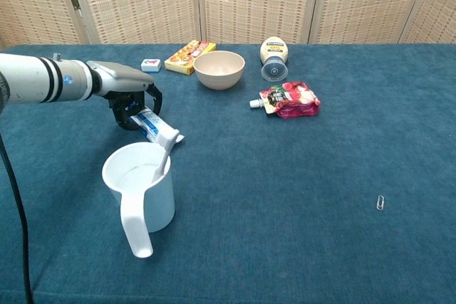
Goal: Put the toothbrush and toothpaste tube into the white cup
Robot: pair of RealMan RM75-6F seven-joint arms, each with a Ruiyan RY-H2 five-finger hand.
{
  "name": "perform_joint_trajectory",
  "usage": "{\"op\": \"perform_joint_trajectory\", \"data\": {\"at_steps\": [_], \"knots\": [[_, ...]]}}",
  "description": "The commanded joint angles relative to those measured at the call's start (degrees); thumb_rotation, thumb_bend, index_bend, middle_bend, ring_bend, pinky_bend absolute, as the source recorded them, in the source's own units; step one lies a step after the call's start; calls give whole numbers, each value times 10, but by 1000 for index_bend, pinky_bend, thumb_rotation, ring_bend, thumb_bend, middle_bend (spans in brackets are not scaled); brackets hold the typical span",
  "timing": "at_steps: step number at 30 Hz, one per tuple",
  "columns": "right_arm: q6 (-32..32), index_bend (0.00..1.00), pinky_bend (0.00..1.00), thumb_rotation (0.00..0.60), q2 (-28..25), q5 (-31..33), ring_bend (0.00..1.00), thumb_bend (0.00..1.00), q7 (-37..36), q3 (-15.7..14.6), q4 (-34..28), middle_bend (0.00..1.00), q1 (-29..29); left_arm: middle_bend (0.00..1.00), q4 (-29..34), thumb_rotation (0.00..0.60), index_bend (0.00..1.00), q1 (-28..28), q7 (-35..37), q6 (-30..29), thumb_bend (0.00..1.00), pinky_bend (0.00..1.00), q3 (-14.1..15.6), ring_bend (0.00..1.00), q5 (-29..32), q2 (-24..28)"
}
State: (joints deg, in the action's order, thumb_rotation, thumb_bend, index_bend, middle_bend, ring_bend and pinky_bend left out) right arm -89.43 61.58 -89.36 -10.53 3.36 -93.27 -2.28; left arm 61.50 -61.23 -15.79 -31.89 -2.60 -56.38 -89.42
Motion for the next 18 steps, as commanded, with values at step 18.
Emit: {"op": "perform_joint_trajectory", "data": {"at_steps": [18], "knots": [[0,93,34,600,1,1,71,230,-2,1,3,132,1,802,-21,600,400,36,79,-55,380,669,13,778,-162,-23]]}}
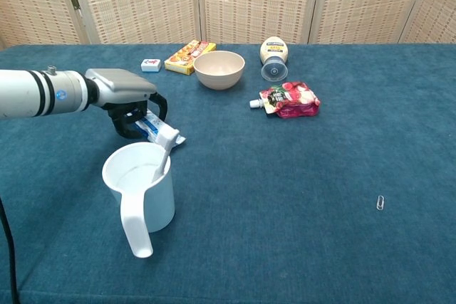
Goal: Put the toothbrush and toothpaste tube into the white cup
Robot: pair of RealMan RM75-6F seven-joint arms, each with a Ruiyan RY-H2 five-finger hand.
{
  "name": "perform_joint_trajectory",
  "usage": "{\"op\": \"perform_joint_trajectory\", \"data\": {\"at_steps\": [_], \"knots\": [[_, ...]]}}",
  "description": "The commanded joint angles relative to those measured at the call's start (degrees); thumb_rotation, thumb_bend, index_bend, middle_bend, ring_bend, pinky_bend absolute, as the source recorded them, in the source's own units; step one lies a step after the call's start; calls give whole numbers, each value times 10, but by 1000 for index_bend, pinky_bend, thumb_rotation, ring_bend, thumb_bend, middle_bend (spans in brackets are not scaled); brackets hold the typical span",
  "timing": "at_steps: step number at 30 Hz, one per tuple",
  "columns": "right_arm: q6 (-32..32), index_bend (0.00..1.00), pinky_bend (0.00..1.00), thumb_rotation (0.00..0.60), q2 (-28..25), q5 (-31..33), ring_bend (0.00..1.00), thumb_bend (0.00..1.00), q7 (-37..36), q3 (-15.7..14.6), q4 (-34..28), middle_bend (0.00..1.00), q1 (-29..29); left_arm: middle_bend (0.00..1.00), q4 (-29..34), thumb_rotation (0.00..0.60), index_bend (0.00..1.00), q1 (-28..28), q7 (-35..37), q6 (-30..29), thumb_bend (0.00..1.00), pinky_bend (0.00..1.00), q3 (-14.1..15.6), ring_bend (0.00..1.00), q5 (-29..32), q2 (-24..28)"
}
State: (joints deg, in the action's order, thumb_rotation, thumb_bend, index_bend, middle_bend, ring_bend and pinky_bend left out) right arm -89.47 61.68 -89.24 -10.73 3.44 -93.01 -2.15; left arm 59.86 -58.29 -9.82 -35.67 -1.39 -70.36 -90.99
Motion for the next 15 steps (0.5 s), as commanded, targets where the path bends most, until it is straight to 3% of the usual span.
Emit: {"op": "perform_joint_trajectory", "data": {"at_steps": [1,7,15], "knots": [[1,93,34,600,0,0,72,230,0,0,0,132,0,806,-12,600,425,10,33,-27,380,672,1,779,-35,-13],[0,93,34,600,1,1,72,230,0,0,0,132,1,854,-43,600,572,20,103,-54,380,691,0,796,-76,-30],[-1,93,34,600,3,0,72,230,-4,0,4,132,1,872,8,600,583,44,232,-72,380,693,-27,799,-75,20]]}}
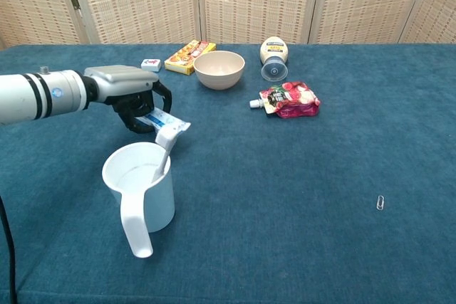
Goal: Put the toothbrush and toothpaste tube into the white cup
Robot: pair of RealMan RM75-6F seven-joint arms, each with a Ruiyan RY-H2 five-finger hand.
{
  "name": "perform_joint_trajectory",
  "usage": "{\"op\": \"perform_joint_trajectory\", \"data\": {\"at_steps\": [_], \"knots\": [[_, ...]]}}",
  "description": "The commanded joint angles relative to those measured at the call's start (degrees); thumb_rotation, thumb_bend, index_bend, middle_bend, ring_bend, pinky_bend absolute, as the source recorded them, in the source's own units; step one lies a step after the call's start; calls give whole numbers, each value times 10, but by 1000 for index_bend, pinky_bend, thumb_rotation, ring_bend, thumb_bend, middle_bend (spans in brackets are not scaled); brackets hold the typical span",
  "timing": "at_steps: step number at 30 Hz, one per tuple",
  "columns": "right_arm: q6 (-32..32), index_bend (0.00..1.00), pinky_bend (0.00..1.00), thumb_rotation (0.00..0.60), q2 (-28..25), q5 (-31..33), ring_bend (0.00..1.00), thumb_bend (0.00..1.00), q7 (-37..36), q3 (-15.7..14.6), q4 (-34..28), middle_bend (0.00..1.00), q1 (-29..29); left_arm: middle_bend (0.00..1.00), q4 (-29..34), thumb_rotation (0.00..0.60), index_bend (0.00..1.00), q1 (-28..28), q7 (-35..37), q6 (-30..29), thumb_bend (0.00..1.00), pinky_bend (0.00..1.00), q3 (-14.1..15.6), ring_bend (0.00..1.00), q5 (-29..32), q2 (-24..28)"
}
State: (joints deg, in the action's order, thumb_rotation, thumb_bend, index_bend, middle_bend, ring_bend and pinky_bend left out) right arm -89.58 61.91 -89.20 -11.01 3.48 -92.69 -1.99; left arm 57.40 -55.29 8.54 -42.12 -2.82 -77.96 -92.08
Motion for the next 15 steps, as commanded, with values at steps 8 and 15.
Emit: {"op": "perform_joint_trajectory", "data": {"at_steps": [8,15], "knots": [[3,93,34,600,2,-5,72,230,-1,1,2,132,-5,872,154,600,584,52,218,-14,380,699,-35,799,0,143],[3,93,34,600,2,-10,72,230,2,2,-1,132,-7,872,236,600,593,80,392,-32,380,700,-31,799,-54,241]]}}
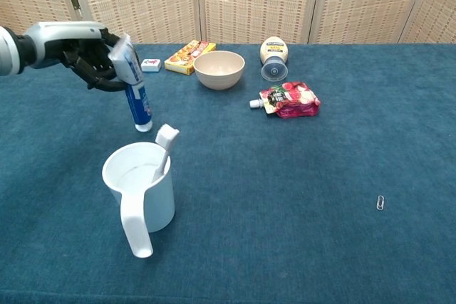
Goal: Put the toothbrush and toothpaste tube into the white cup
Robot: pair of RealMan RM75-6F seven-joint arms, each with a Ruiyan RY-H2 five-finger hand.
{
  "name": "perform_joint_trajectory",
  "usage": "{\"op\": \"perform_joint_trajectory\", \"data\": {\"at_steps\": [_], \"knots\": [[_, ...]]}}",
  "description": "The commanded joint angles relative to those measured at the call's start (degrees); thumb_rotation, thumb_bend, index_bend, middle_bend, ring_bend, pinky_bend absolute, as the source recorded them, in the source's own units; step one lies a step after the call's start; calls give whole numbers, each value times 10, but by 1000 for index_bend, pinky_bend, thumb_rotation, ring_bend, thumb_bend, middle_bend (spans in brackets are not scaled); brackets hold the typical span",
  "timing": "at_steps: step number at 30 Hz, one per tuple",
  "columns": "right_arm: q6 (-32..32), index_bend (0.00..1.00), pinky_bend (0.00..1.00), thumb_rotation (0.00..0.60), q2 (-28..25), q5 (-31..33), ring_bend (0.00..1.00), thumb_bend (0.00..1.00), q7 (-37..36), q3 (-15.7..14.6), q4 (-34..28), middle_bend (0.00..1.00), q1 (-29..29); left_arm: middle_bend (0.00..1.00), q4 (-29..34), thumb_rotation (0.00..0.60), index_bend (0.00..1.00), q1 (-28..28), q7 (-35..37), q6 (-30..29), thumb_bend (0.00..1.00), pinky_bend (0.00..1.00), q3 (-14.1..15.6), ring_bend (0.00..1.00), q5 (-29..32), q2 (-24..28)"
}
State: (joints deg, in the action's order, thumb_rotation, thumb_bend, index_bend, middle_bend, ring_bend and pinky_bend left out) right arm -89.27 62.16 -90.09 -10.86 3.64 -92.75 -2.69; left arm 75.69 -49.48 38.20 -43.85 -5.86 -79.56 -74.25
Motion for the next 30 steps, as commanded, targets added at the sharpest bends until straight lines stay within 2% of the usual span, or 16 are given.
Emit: {"op": "perform_joint_trajectory", "data": {"at_steps": [1,8,12,21,30], "knots": [[0,93,34,600,0,-1,72,230,2,0,-2,132,-1,872,65,600,594,27,127,-24,380,700,2,799,-51,77],[0,93,34,600,2,-3,71,230,4,-1,-3,132,-1,873,105,600,620,43,311,-93,380,706,22,799,-140,145],[-1,93,34,600,2,-4,72,230,4,-1,-2,132,-2,872,111,600,625,45,376,-133,380,707,38,799,-183,167],[1,93,34,600,3,-6,72,230,4,-1,-2,132,-4,873,144,600,626,44,410,-194,380,708,63,798,-241,201],[-1,93,34,600,4,-4,72,230,3,-2,0,132,-2,872,182,600,624,34,365,-200,380,708,89,789,-276,199]]}}
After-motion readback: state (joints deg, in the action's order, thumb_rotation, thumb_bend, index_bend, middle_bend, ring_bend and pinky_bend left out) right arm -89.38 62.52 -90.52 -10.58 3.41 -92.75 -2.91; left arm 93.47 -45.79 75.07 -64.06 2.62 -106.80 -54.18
